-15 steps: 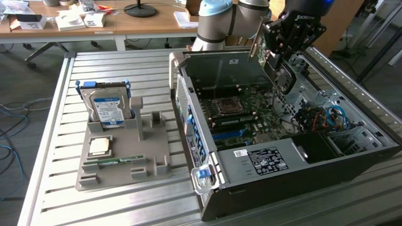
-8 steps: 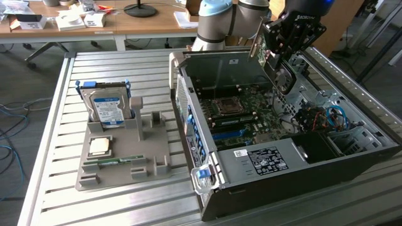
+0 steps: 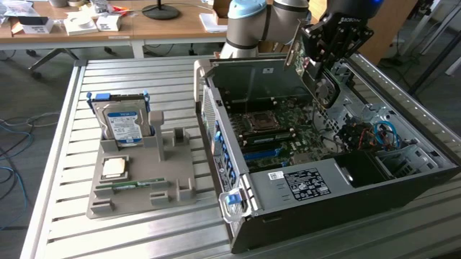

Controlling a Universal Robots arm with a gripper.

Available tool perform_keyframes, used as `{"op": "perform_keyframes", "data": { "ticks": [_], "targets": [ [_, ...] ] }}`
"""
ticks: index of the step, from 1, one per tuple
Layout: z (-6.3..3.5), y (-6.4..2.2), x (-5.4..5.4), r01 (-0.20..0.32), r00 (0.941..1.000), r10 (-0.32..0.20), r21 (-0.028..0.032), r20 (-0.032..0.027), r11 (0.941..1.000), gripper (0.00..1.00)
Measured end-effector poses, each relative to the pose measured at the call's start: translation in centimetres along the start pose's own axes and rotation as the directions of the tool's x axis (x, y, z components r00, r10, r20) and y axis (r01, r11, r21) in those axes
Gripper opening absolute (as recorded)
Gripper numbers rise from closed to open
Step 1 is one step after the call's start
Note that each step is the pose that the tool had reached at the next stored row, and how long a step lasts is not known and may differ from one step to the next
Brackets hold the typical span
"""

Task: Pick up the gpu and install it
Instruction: 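Insert the gpu into the slot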

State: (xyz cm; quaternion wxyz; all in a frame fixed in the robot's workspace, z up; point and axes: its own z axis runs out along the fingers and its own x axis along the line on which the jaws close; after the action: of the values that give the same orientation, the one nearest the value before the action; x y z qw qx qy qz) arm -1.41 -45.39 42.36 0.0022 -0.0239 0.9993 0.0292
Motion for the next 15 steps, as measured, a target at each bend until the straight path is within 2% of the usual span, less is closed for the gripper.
{"op": "perform_keyframes", "data": {
  "ticks": [4,8,12,15],
  "targets": [
    [0.0,0.0,0.0,0.053,0.9986,-0.053,-0.0002,-0.0031,0.9986,0.26],
    [0.0,0.0,0.0,0.119,0.9929,-0.119,-0.0008,-0.0069,0.9929,0.26],
    [0.01,0.0,0.0,0.186,0.9825,-0.186,-0.0018,-0.0108,0.9826,0.26],
    [0.01,0.0,0.0,0.239,0.9709,-0.239,-0.0027,-0.0138,0.9709,0.26]
  ]
}}
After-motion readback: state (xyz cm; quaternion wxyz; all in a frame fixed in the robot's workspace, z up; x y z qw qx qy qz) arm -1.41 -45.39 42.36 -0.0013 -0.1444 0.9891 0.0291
